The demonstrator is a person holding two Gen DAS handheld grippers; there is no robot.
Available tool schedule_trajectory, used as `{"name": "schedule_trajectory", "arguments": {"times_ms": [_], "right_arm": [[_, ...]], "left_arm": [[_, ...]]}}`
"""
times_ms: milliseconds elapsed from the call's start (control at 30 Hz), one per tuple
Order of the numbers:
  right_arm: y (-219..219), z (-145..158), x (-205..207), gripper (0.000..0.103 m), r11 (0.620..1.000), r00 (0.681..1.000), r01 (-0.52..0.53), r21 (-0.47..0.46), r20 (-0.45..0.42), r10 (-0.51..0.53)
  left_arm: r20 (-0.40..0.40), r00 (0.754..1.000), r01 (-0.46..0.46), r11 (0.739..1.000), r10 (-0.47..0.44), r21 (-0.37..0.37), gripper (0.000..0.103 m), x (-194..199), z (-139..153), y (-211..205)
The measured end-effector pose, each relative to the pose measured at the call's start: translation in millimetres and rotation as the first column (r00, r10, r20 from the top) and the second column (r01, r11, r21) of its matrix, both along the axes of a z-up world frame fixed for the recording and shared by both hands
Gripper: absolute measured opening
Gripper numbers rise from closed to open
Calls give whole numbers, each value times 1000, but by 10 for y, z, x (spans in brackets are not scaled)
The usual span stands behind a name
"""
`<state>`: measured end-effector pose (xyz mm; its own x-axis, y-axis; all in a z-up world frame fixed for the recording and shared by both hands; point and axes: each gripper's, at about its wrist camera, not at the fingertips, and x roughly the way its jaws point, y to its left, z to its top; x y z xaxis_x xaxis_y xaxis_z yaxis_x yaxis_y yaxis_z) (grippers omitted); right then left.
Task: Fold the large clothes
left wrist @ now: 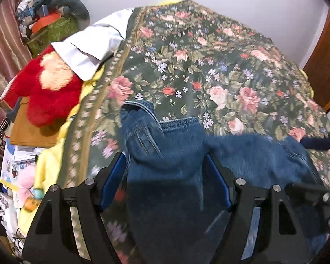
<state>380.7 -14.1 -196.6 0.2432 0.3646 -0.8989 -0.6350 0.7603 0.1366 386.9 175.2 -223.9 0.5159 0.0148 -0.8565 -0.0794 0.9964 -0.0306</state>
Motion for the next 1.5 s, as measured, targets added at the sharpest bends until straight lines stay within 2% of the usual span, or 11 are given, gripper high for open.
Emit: {"name": "schedule_trajectory", "arguments": {"times_ms": [133, 233, 500, 667, 767, 867, 967, 1100, 1233, 1333, 1500], "right_arm": [[-302, -207, 104, 79, 996, 996, 35, 85, -85, -27], [-458, -211, 100, 79, 991, 992, 59, 118, -115, -46], [-488, 265, -319, 80, 998, 998, 3, 59, 65, -7], [-452, 431, -694, 80, 992, 997, -51, 112, 66, 44], [-391, 349, -880, 80, 992, 997, -73, 101, 43, 69], [-395, 183, -1027, 80, 997, 998, -65, 48, 8, 65], [-520, 96, -1116, 80, 999, 999, -45, 15, 1, 45], [-816, 114, -1212, 80, 1000, 1000, 9, 13, 10, -9], [-1038, 357, -1312, 80, 995, 996, 76, 62, 42, -78], [-1141, 649, -1414, 80, 987, 984, 110, 117, 125, -125], [-1211, 1278, -1664, 80, 956, 945, 113, 269, 268, -187]], "left_arm": [[-30, 999, -15, 1000, 16, 7, 81, 202, -244, -47], [-21, 1000, -5, 1000, 6, 15, 81, 194, -241, -67], [103, 994, 23, 998, -29, 63, 80, -293, 328, -86], [144, 987, 65, 996, -73, 56, 81, -815, 542, -165], [117, 991, 71, 997, -71, 5, 81, -1054, 477, -209], [61, 996, 64, 997, -62, -30, 81, -1338, 282, -293], [13, 999, 53, 998, -52, -30, 81, -1541, 93, -367], [19, 1000, -23, 999, 23, -22, 81, -1804, 0, -356], [45, 993, -106, 994, 106, -12, 81, -1975, 110, -304], [112, 984, -142, 990, 141, 1, 80, -2085, 375, -284], [288, 945, -165, 986, 153, 16, 81, -2288, 1049, -378]]}}
